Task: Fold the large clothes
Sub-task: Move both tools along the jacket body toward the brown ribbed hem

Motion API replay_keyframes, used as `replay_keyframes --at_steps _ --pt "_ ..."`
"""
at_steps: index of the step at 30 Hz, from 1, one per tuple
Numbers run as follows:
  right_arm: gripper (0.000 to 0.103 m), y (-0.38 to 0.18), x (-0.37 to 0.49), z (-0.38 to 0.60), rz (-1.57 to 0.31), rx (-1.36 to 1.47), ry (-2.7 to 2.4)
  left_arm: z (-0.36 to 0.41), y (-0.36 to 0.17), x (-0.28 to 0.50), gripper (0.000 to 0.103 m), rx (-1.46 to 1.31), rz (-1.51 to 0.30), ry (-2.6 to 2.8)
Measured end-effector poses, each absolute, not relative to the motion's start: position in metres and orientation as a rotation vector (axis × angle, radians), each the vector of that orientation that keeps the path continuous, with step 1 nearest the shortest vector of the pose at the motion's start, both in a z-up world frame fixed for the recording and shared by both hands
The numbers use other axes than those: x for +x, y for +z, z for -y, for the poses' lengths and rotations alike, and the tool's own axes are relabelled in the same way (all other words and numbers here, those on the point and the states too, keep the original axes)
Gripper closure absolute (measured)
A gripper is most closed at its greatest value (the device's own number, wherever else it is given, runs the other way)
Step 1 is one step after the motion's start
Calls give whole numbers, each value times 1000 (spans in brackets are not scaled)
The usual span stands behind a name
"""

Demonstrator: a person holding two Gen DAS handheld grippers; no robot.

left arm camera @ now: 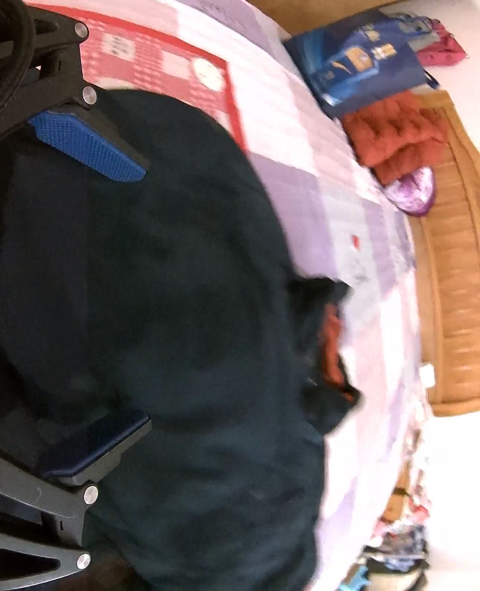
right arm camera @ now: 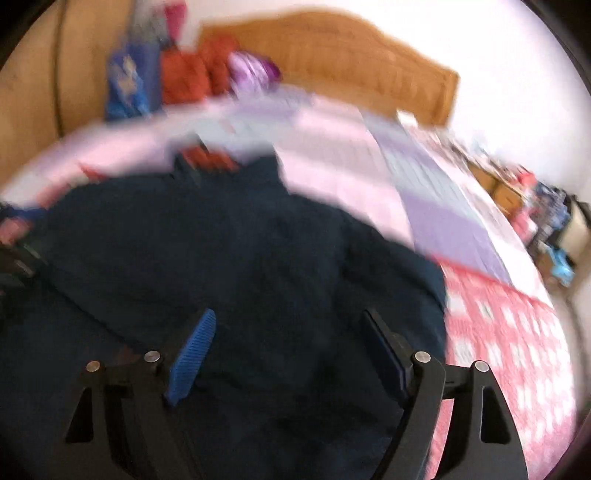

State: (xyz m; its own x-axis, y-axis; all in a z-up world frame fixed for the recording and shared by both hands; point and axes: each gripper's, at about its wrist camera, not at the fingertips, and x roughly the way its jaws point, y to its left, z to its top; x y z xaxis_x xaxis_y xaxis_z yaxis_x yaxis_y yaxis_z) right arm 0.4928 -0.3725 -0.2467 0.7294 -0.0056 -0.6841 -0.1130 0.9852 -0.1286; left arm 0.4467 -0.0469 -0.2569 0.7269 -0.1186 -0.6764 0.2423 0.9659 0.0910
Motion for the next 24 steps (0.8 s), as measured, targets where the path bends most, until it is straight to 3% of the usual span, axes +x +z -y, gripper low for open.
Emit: replay_keyframes --at_steps 2,6,9,15,19,24 --pt "19 -235 509 357 -701 -140 52 66 -251 462 1 190 -728 -219" --pt "20 -252 566 350 -821 -131 34 89 -266 505 1 223 -842 -184" --pt "20 -285 595 399 -972 -183 -118 70 -282 519 0 124 -921 -191" --pt "21 -276 541 525 -960 133 -447 45 -274 481 1 92 -887 -134" --pt "21 -256 475 468 -840 42 -284 49 -271 428 1 85 -865 -171" --pt "20 -277 407 340 -874 -79 35 82 -295 349 1 137 -959 -271"
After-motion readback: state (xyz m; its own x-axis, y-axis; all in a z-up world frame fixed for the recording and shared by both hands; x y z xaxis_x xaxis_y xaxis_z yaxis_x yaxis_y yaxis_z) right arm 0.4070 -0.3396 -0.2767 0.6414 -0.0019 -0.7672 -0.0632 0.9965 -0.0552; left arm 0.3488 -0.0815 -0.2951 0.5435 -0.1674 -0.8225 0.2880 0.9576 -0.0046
